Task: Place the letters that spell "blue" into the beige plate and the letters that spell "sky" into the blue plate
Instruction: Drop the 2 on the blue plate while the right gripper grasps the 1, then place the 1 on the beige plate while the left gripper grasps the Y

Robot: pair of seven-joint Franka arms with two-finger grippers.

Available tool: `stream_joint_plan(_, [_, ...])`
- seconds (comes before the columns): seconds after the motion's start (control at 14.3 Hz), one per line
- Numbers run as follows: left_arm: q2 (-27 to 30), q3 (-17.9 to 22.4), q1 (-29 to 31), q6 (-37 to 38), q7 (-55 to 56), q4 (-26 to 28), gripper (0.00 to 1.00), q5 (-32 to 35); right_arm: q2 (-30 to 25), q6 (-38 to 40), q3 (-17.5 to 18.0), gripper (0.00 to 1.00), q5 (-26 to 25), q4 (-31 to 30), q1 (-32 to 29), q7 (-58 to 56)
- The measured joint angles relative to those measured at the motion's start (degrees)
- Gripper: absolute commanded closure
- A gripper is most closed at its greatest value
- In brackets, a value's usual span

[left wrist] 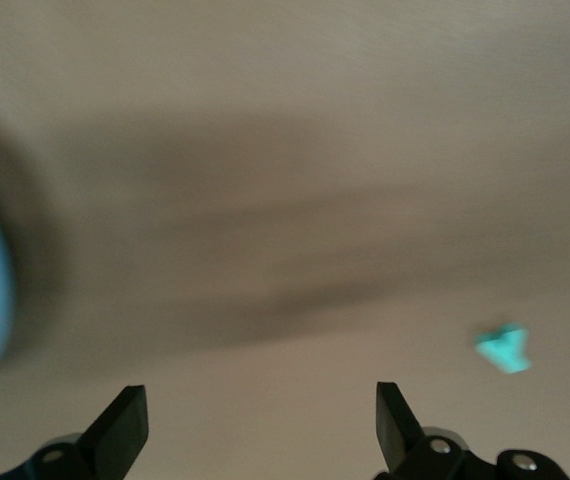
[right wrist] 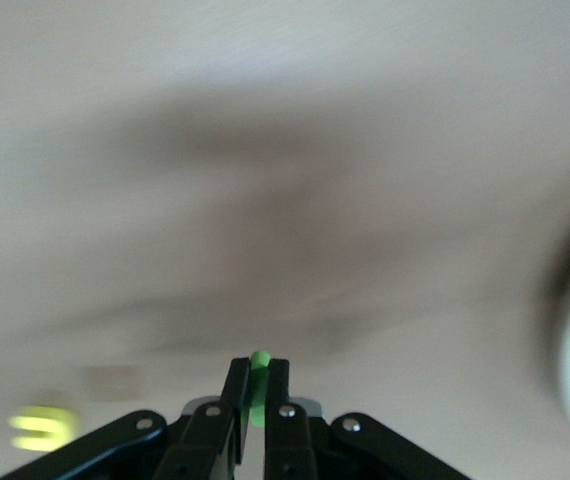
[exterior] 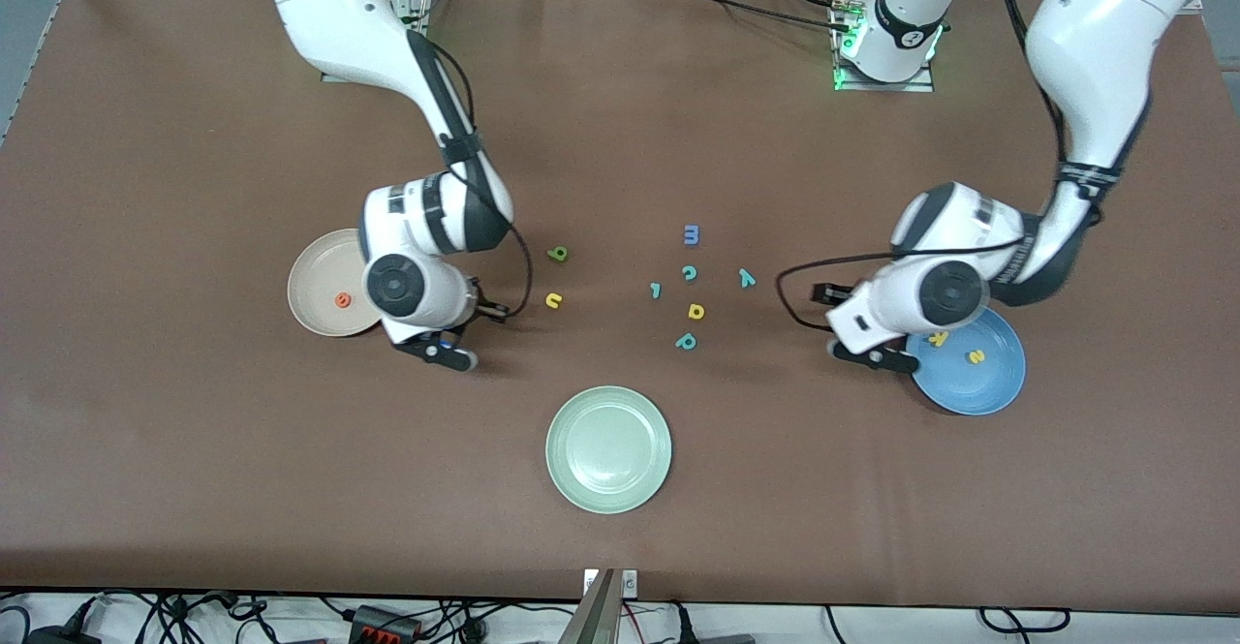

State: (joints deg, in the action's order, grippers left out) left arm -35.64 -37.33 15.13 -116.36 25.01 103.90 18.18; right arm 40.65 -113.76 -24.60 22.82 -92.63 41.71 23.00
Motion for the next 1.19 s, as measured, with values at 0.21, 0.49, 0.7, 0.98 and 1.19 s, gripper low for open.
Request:
stream_joint_plan(0.21, [-0.14,-0.48,-4.21,-8.92,11.57,4.53,0.00,0.00,-0.57,7.44,-5.49,0.92,0.02,-0.82,-2.62,-11.31])
stream_joint_plan(0.49, [-1.37,-0.02,-8.43,-13.98,21.93,7.27,0.00,6.33,-1.76,9.53,-5.98,0.92,0.02,-4.21,-7.46,-21.07])
stream_joint_plan(0.7, [-3.23,0.36,-8.62,-15.60,24.42,7.31,0.26,8.23,-2.39,8.84,-5.93,0.91,0.02,-7.75,-7.64,-23.40])
stream_joint_plan(0.98, [-3.58,0.63,-8.61,-16.07,24.45,7.31,0.47,8.24,-2.46,5.06,-5.89,0.00,0.02,-12.18,-7.33,-26.04])
stream_joint_plan(1.19, [-3.98,0.63,-8.61,-16.12,24.50,7.31,0.60,8.24,-2.81,4.00,-5.88,0.00,0.09,-12.93,-7.30,-26.01])
